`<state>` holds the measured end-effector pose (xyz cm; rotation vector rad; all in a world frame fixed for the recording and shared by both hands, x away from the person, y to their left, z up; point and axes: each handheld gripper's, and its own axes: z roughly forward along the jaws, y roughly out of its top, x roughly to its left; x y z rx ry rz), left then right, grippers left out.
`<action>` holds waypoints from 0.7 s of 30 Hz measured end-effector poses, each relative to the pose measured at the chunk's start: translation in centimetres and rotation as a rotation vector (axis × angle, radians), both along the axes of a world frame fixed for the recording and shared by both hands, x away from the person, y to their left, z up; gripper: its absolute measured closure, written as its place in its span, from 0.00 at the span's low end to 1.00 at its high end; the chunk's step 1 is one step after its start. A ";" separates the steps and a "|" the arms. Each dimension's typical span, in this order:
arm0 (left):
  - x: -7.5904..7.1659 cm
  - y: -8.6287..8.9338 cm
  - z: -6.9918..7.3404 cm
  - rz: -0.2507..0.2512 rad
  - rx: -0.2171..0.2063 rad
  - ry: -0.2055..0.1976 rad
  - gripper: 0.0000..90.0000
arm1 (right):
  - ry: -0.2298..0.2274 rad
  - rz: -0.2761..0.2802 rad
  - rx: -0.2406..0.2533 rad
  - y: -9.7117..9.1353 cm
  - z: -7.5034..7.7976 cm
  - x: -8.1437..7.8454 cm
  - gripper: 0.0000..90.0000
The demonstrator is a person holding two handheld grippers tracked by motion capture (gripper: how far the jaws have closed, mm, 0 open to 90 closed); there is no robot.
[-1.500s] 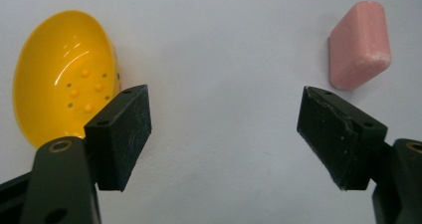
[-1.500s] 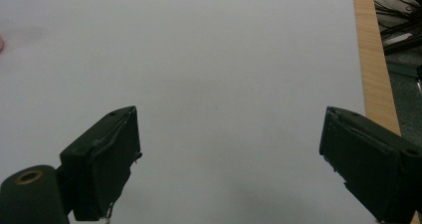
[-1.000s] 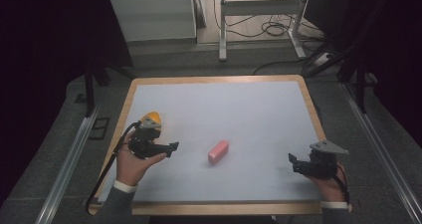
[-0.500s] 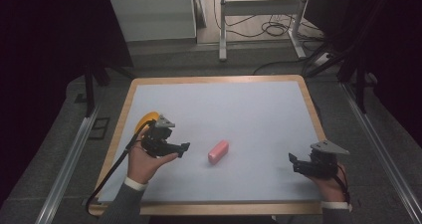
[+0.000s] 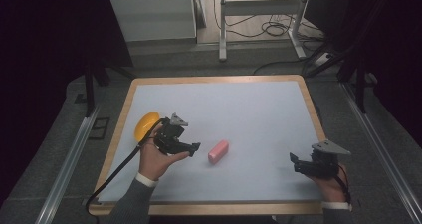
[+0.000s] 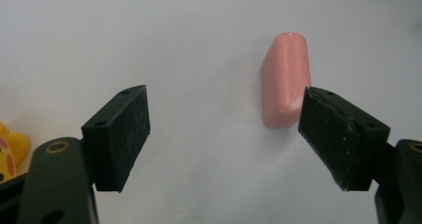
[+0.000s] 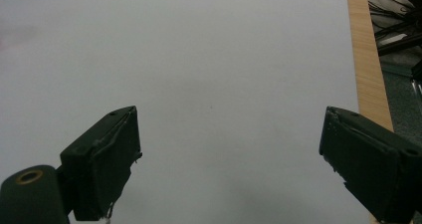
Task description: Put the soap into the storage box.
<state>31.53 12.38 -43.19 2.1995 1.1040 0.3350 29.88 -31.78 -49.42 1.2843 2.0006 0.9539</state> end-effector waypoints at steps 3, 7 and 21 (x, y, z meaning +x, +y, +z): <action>0.1 -0.5 0.0 -0.013 0.004 0.003 0.23 | -0.001 -0.001 -0.001 0.0 0.0 0.0 0.10; 0.3 -1.0 -0.4 -0.021 0.003 0.016 0.23 | -0.001 0.001 -0.001 -0.1 0.0 0.0 0.10; 0.3 -2.9 -0.4 -0.059 0.035 0.020 0.23 | 0.002 0.000 -0.003 -0.1 -0.1 0.0 0.10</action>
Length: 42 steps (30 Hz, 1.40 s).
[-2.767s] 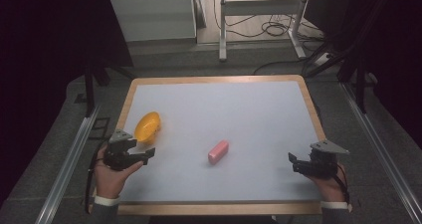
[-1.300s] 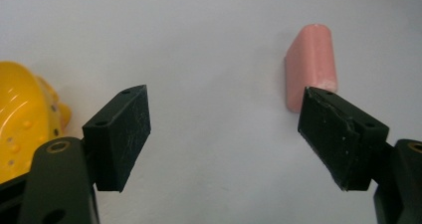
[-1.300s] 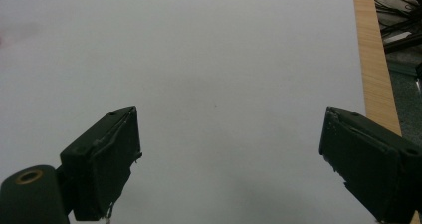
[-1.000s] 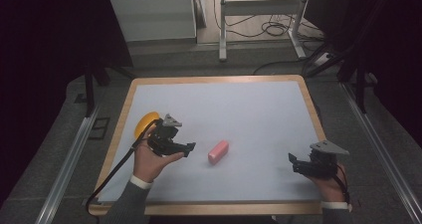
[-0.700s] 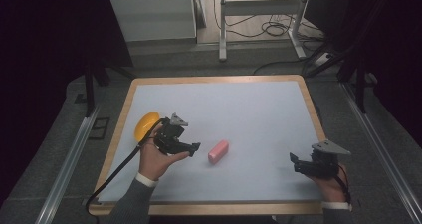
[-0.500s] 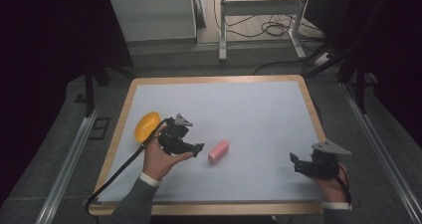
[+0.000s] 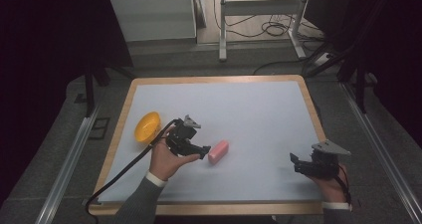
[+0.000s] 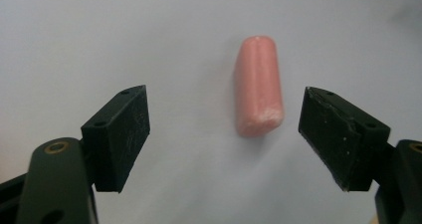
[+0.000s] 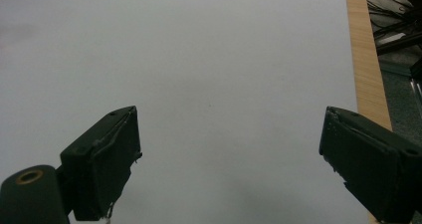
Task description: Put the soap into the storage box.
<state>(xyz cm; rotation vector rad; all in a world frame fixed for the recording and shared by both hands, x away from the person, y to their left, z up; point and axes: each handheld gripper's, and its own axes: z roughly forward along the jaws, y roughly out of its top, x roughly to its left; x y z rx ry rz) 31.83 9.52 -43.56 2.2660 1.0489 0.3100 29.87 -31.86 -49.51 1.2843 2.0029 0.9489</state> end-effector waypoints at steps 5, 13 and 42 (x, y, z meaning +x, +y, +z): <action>0.1 -1.1 -0.2 -0.025 0.008 0.005 0.23 | 0.000 0.001 -0.001 -0.1 0.0 0.0 0.10; 0.5 -1.8 -0.8 -0.032 -0.007 0.033 0.23 | 0.003 -0.007 -0.005 -0.2 -0.1 0.0 0.10; 2.1 -5.8 -3.9 -0.039 0.082 0.116 0.30 | 0.007 -0.010 -0.013 -0.3 -0.3 0.1 0.10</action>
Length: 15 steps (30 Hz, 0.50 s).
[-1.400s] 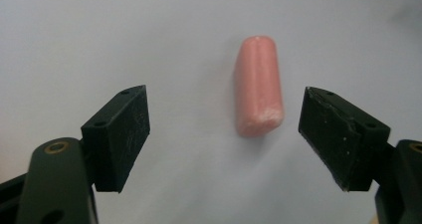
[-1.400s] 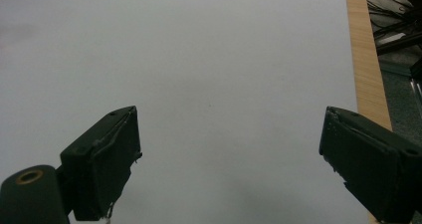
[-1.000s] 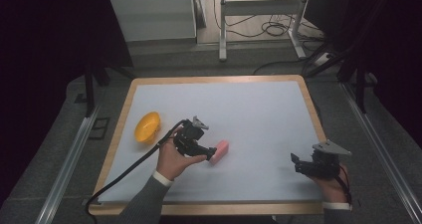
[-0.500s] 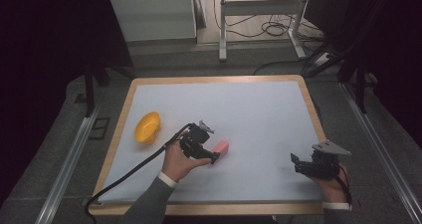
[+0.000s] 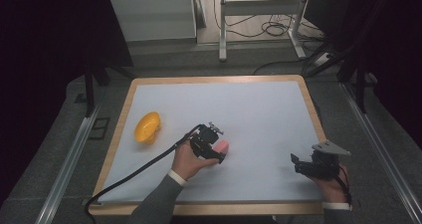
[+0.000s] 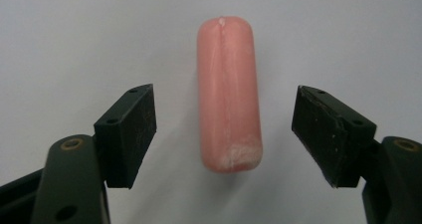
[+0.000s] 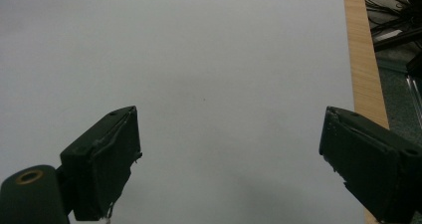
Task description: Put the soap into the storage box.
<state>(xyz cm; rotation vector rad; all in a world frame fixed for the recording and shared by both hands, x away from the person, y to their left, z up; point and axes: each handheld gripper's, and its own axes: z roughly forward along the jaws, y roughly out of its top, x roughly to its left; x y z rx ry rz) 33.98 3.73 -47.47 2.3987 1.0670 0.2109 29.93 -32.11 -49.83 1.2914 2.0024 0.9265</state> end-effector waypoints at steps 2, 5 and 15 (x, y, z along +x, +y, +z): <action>0.2 -0.3 -0.1 0.001 0.001 0.003 0.31 | 0.001 -0.001 0.001 0.0 0.0 0.0 0.10; 0.7 -0.5 -0.4 0.008 -0.006 0.011 0.34 | 0.000 -0.001 0.000 0.0 0.0 0.0 0.10; 1.4 -0.9 -2.0 0.019 0.002 0.045 0.46 | 0.002 -0.003 -0.005 -0.1 -0.1 0.0 0.10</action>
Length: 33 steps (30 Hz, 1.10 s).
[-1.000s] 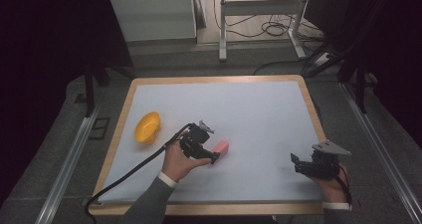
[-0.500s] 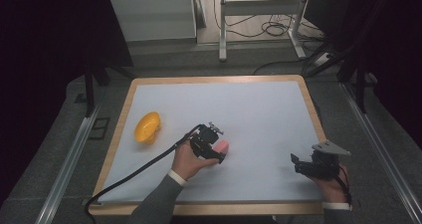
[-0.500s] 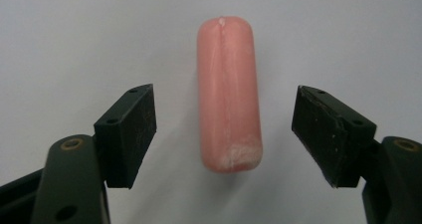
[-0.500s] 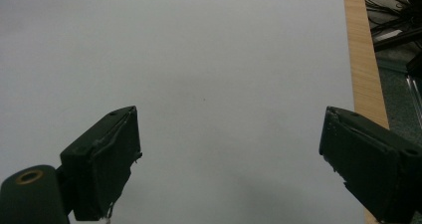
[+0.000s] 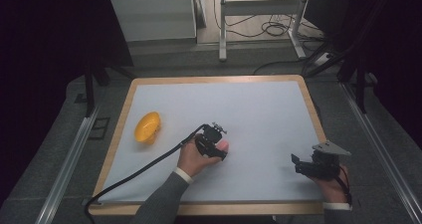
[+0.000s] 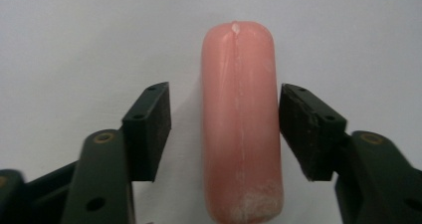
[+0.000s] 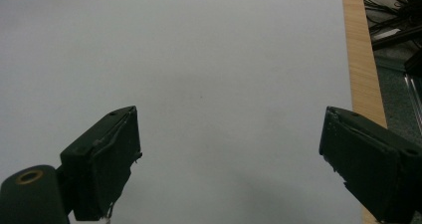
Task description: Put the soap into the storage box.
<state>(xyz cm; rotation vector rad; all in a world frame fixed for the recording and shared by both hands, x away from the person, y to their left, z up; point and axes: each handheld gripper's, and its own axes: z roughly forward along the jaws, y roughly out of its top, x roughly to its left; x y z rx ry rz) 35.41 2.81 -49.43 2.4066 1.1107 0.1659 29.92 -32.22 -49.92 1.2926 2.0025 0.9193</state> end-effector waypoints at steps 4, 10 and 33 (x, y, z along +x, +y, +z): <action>0.1 -0.2 -0.5 -0.004 0.002 0.011 0.50 | 0.000 -0.001 0.000 -0.1 0.0 0.0 0.10; 0.1 -0.4 -1.0 -0.012 -0.006 0.018 0.61 | -0.001 -0.005 0.001 -0.1 0.0 0.0 0.10; -0.7 1.2 1.9 -0.012 -0.046 -0.055 0.66 | -0.025 -0.011 0.011 -0.4 0.5 -0.2 0.10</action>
